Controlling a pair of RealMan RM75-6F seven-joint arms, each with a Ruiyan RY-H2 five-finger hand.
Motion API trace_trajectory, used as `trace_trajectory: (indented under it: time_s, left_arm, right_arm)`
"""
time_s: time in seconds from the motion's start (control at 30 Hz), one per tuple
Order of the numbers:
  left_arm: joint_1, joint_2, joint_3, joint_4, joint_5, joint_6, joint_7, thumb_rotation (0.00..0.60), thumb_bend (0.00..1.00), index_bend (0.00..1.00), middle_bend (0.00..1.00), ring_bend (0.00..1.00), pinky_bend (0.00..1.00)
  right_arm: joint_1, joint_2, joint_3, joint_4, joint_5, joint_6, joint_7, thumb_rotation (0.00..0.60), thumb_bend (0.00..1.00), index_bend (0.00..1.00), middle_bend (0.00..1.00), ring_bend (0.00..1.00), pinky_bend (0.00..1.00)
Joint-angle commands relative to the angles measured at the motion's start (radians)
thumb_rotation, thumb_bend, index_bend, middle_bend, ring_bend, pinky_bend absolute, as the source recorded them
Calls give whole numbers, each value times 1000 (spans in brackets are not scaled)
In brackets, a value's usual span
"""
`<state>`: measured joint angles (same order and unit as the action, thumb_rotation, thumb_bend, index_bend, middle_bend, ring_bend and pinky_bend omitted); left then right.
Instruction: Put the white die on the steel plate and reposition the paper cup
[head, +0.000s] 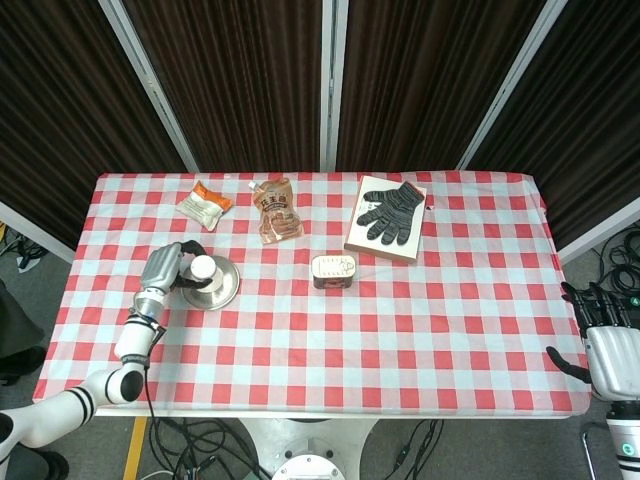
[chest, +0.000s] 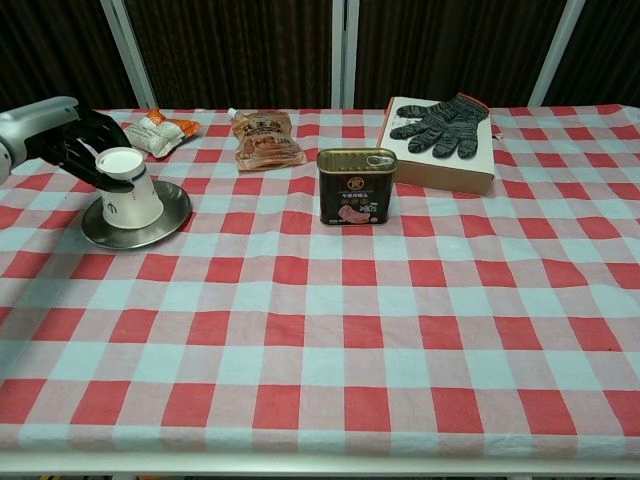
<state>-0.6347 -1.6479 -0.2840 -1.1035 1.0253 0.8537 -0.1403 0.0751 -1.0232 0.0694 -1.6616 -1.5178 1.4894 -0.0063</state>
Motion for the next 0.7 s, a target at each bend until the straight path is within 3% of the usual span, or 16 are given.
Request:
trace_trajectory:
  time_s: [0.03, 0.2, 0.43, 0.7]
  left_arm:
    - [19, -3, -6, 1, -23, 19, -4, 600, 258, 587, 455, 315, 247]
    - [37, -3, 0, -21, -26, 22, -16, 600, 257, 587, 455, 315, 246]
    - [46, -7, 19, -81, 49, 48, -57, 600, 255, 587, 455, 315, 246]
    - [33, -37, 6, 7, 25, 59, -5, 600, 256, 587, 455, 315, 245]
  right_arm:
    - [0, -1, -1, 4, -4, 2, 5, 600, 111, 40, 222, 0, 111]
    - [-1, -2, -5, 8, -10, 2, 12, 600, 111, 39, 222, 0, 110]
    - [-2, 1, -7, 1, -11, 3, 6, 600, 110, 39, 221, 0, 110]
    - [0, 5, -3, -8, -8, 4, -2, 600, 110, 39, 222, 0, 111]
